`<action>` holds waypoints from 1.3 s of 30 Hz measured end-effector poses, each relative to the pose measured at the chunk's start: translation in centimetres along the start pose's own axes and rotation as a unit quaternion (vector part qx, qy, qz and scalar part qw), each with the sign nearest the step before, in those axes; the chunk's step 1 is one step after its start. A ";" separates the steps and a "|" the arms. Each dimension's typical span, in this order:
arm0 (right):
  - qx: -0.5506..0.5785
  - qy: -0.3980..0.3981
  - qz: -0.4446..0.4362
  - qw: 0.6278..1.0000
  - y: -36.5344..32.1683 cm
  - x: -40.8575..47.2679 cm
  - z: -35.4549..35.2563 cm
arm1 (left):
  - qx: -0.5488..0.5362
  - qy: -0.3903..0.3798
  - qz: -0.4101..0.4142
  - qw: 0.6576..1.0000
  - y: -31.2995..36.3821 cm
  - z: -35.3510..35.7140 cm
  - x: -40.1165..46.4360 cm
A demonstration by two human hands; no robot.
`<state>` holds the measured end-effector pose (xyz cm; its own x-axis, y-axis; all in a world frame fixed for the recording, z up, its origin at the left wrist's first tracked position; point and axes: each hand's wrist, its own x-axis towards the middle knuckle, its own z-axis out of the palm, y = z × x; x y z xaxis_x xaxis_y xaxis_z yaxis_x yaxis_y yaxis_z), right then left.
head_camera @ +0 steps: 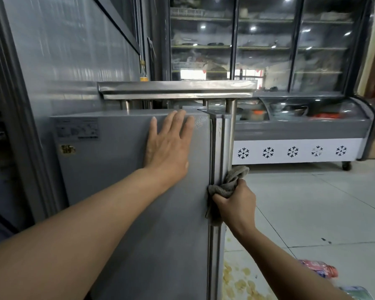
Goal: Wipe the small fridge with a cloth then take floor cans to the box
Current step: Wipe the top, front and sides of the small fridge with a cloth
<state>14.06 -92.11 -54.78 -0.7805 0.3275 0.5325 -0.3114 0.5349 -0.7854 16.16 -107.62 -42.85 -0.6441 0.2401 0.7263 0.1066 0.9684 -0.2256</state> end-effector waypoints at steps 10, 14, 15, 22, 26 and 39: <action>0.004 0.033 -0.032 0.999 -6.6 4.6 -2.2 | -0.019 0.031 0.024 0.999 -0.5 -1.0 0.9; -0.004 0.051 -0.048 0.998 -9.0 6.1 -3.0 | -0.026 0.030 0.020 0.999 -0.3 -1.4 1.5; -0.004 0.057 -0.052 0.997 -9.5 6.4 -3.2 | -0.028 0.030 0.018 0.999 -0.2 -1.5 1.6; -0.048 0.054 -0.115 0.991 -13.1 8.6 -4.5 | -0.038 0.022 0.011 0.999 -0.1 -2.1 2.0; -0.067 0.038 -0.144 0.987 -13.5 8.4 -5.1 | -0.039 0.003 0.018 0.999 -0.4 -2.6 1.8; 0.030 0.003 -0.036 0.999 -14.9 8.9 -7.5 | -0.146 -0.035 0.015 0.989 -2.1 -4.6 3.4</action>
<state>15.81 -91.35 -35.95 -0.7523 0.2946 0.5893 -0.3980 0.5097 -0.7628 17.24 -108.49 -36.88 -0.6872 0.2727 0.6733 0.3332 0.9419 -0.0415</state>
